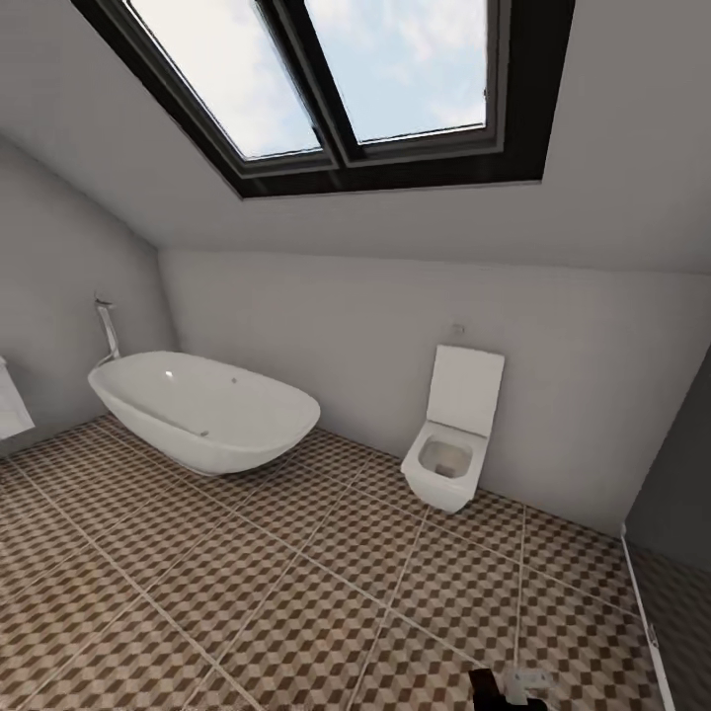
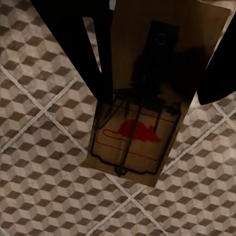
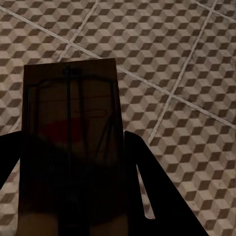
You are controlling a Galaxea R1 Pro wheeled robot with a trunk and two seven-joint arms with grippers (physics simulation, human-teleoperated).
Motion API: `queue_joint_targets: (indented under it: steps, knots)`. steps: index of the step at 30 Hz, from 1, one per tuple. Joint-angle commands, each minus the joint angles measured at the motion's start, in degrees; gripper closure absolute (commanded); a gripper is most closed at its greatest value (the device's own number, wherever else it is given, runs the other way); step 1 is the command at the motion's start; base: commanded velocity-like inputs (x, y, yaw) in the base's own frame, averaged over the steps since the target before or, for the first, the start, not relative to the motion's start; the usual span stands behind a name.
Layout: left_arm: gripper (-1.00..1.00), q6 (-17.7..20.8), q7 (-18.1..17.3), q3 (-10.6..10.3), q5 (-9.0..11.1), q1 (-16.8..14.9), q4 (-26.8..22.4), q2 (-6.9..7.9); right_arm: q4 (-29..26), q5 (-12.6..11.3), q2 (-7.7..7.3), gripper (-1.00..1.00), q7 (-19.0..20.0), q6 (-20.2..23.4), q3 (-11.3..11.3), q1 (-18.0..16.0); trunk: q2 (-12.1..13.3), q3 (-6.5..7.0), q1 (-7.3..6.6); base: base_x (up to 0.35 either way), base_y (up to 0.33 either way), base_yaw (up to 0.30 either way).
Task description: Take the four mousetraps from the cabinet in the bathroom and place them on the bathroom floor. Make sure all four end up on the same floor surface, and ensure that at least two of them are either under or directly next to the same bathroom sink.
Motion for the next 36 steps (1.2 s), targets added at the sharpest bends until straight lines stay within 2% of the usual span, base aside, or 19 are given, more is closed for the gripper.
queue_joint_targets:
  steps: [1,20,36]
  knots:
    - [1.0,-0.41,0.07,-0.48,0.22,-0.09,0.22,-0.01,0.24,-0.26,-0.01,1.0,0.04,-0.43,0.11,-0.1,-0.08,-0.09,0.02,0.0,0.0,0.3]
    - [1.0,-0.13,0.09,-0.46,0.22,-0.08,0.22,-0.07,0.24,-0.26,-0.01,1.0,0.03,-0.43,0.11,-0.1,-0.08,-0.09,0.02,0.01,0.0,0.3]
    - [1.0,0.06,0.26,-0.46,0.21,-0.07,0.22,0.03,0.24,-0.26,-0.01,1.0,0.02,-0.43,0.11,-0.1,-0.08,-0.09,0.02,0.294,0.0,0.3]
